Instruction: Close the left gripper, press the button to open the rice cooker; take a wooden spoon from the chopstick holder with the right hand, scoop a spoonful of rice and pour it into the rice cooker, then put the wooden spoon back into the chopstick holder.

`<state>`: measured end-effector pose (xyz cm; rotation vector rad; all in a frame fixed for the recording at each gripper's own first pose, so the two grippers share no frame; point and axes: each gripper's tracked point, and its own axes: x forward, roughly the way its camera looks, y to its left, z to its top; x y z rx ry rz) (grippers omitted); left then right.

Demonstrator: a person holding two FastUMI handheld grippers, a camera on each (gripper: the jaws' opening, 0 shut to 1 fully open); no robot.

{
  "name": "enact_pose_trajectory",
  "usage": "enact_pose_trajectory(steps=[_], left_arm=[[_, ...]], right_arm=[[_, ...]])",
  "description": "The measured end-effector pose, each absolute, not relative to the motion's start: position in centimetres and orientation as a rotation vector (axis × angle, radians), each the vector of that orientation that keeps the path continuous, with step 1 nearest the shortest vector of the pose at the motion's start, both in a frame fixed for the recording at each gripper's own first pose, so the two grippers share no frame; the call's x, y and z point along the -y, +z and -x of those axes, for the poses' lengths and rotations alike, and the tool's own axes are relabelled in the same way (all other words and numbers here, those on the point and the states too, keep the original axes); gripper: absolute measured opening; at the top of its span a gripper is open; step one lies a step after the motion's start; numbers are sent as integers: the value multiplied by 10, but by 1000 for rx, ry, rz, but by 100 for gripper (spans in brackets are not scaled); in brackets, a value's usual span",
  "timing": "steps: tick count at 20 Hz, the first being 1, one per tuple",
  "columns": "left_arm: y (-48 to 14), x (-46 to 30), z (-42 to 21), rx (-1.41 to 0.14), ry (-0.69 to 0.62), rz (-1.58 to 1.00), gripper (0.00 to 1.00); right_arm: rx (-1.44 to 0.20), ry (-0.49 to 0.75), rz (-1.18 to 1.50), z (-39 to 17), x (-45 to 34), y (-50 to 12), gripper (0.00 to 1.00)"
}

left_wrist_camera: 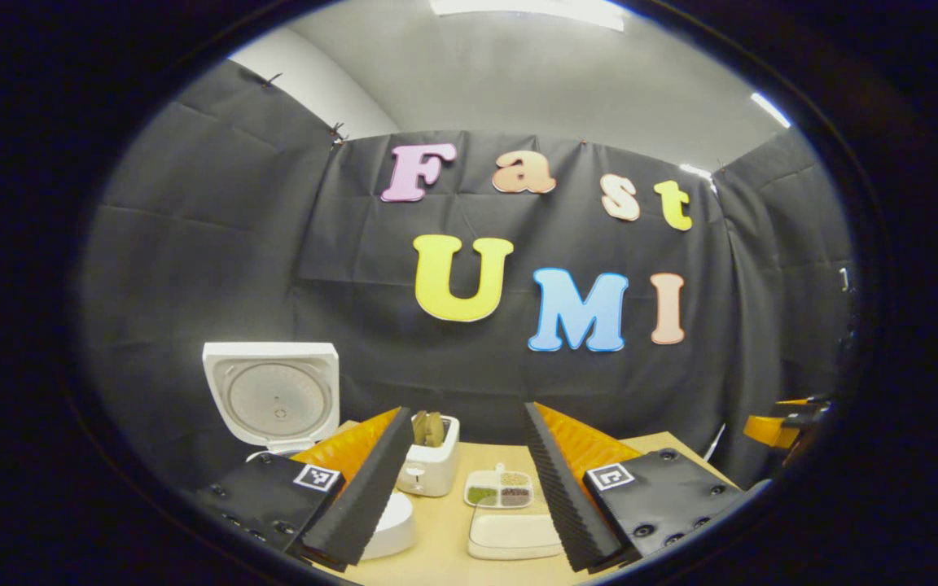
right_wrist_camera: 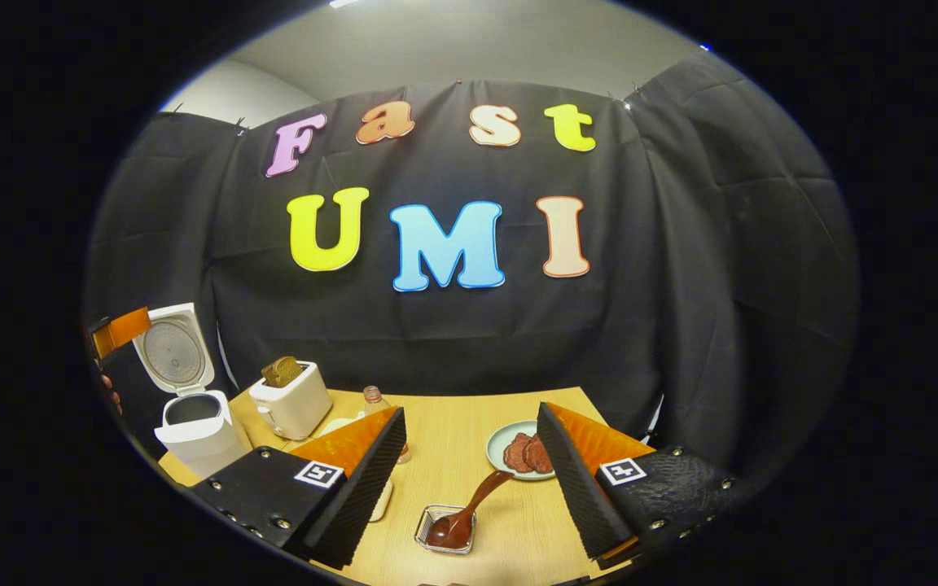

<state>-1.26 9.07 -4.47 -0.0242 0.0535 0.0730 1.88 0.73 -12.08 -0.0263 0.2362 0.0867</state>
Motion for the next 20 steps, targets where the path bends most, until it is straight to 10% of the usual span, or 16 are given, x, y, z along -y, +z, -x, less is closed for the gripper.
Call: enact_pose_trajectory(steps=[20], left_arm=[[-83, -7, 5, -170, 37, 23, 100]], right_arm=[[-678, 85, -120, -107, 24, -327, 99]])
